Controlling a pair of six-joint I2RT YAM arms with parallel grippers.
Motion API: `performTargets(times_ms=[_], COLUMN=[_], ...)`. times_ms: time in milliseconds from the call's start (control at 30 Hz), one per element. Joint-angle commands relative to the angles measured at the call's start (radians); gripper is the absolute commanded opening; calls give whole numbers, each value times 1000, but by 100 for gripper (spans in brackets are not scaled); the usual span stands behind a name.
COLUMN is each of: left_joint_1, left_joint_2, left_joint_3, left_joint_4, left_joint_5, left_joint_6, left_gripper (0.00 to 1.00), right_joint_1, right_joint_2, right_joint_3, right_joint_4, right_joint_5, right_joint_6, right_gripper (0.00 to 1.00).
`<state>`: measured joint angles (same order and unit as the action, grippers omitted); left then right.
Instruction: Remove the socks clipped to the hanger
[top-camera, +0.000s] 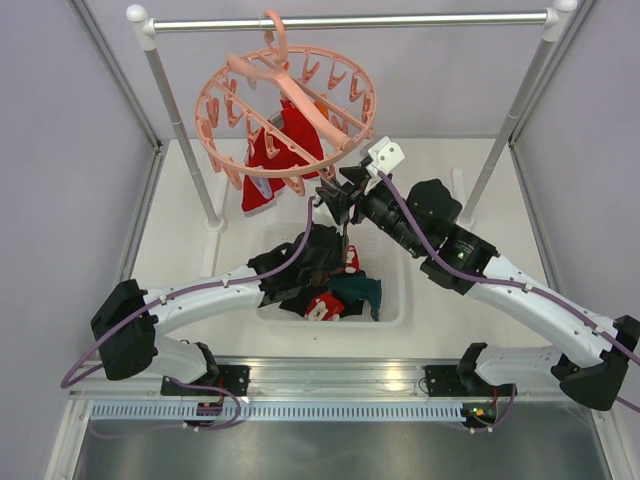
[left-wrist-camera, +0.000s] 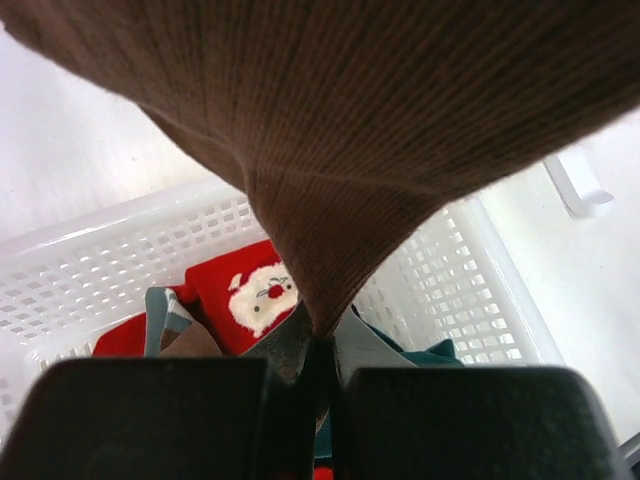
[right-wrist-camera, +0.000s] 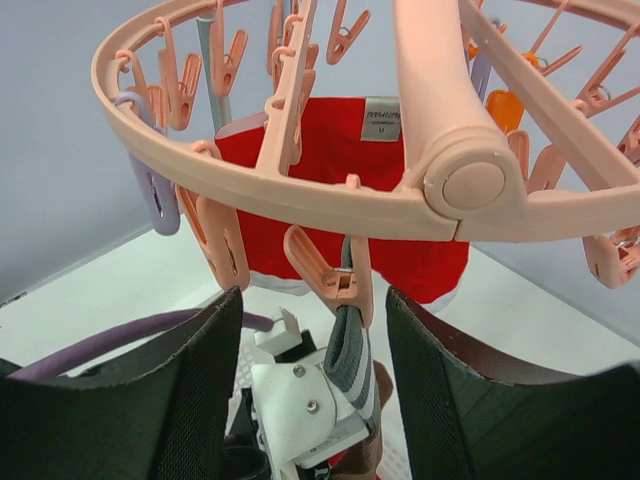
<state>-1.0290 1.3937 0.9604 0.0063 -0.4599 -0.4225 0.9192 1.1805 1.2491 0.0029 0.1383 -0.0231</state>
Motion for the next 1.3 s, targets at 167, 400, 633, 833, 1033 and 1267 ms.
performTargets(times_ms=[167,400,633,833,1033,1267], left_joint_1=[-5,-5,-6,-6,-6,-5], left_joint_2=[7,5,5,-21,-68,-116], left_joint_3=[46,49,47,43,6,-116], left_joint_4=[9,6,1,-2,-42,-68], left_joint_5=[24,26,27,27,14,-37], left_joint_6=[-35,-32,-32,-29,-39,-81], left_gripper=[2,2,2,2,2,2], right_joint_1=[10,21,30,30,30,30], right_joint_2=[37,62,54,31,16,11], right_joint_3=[3,1,-26,-31,-27,-25], right_joint_4=[154,198,261,276,269,264], right_joint_5=[55,142,178,187,204,210], right_joint_6=[-6,-8,-11,-1,2,-5], right_gripper=[65,65,45,14,8,8])
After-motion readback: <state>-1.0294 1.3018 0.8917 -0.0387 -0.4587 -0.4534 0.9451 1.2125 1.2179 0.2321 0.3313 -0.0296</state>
